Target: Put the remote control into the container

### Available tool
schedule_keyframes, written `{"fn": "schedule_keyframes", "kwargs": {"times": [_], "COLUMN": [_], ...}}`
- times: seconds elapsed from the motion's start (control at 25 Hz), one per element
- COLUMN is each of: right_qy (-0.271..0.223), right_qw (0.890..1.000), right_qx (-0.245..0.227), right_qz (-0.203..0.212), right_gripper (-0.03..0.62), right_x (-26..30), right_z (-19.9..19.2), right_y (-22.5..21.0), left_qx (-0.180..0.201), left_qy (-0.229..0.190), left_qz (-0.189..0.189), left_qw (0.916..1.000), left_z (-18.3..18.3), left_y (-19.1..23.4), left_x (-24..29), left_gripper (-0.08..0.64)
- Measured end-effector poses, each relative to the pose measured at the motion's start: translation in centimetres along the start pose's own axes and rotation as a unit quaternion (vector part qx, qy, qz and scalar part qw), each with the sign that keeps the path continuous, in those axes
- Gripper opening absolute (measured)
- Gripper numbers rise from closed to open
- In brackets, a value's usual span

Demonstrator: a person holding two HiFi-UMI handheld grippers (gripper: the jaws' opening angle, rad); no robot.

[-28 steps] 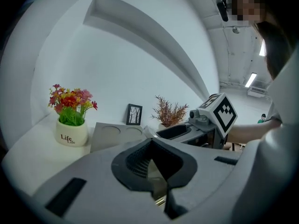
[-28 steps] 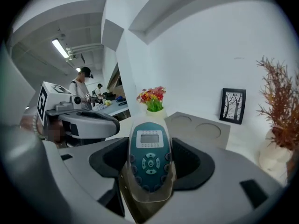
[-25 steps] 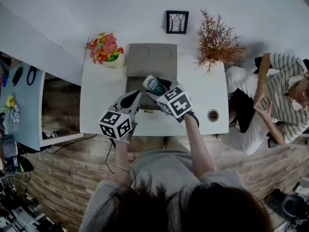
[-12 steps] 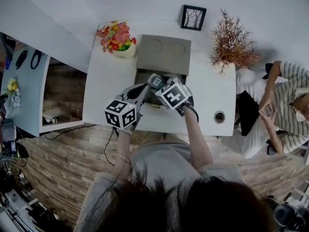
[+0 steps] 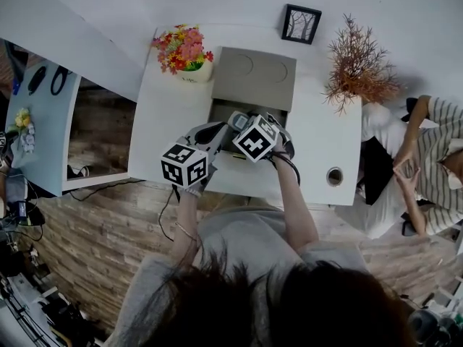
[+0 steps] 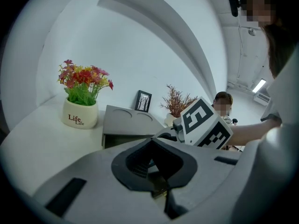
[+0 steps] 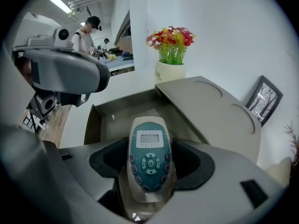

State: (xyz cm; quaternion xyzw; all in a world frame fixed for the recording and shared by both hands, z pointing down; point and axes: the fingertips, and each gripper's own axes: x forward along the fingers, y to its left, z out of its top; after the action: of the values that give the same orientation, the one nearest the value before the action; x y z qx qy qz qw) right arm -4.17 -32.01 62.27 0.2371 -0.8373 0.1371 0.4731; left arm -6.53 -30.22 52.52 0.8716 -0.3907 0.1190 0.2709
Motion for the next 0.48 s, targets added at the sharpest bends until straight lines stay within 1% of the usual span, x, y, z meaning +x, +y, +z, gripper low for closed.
{"fn": "schedule_keyframes", "kwargs": {"times": [0.2,0.48], "right_qy": [0.001,-0.003], "right_qw": [1.0,1.0], "right_qx": [-0.001,0.012], "right_qz": [0.003,0.006], "right_gripper": [0.287,0.287], "right_x": [0.2,0.16], "right_z": [0.01,0.03], "right_y": [-0.06,0.2], "left_qx": [0.001,-0.002], "left_qy": [0.004,0.006], "left_qz": [-0.004,-0.009], "left_qw": [1.0,0.9999], "left_z": [-0.1,-0.43], "left_y": [0.08,0.06], "left_x": [0.22,-0.05], "left_gripper": [0.003,0.003]}}
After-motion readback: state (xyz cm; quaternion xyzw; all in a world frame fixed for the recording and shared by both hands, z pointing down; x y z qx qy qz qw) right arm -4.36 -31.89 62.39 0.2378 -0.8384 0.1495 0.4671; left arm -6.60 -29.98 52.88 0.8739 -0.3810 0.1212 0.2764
